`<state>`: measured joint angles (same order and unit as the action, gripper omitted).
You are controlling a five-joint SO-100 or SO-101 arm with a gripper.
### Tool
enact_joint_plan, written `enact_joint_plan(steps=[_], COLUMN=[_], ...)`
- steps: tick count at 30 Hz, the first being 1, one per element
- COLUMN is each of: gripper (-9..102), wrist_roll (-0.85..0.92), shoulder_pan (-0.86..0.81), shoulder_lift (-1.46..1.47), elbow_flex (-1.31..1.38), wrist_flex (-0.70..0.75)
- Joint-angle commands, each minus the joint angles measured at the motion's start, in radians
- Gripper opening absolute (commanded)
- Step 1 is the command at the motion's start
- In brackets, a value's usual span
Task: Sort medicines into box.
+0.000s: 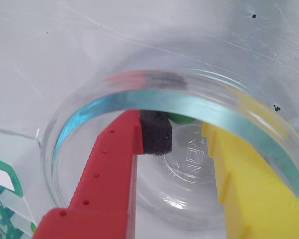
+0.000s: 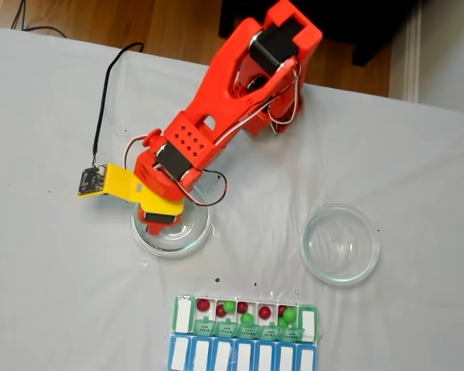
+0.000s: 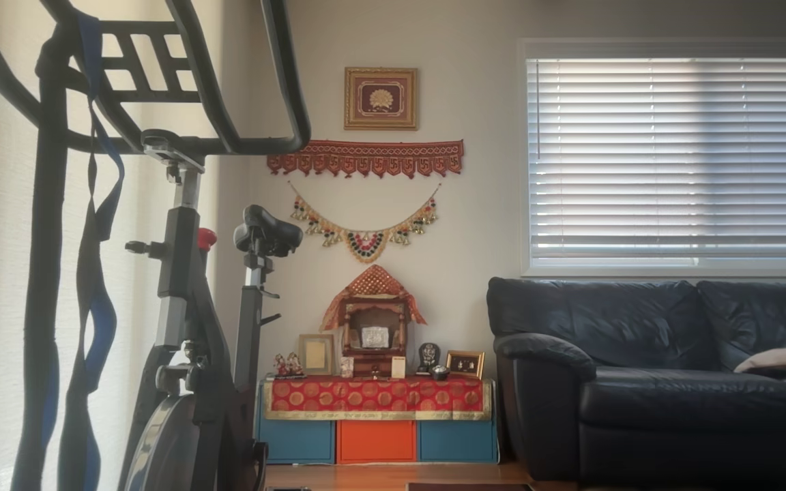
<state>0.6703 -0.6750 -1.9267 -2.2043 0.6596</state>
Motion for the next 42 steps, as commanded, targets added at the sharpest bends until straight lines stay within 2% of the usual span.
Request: enact_joint_plan(steps=[1, 26, 42], gripper=[12, 10, 4], wrist_roll=[-0.009, -0.017, -0.023], shoulder_pan=[-0.031, -0.044, -0.037], shoulder_lift=[-0.077, -0.156, -0.163], elbow_flex=[0.006, -0.091, -0.117], wrist_flex=[-0.031, -0.118, -0.155])
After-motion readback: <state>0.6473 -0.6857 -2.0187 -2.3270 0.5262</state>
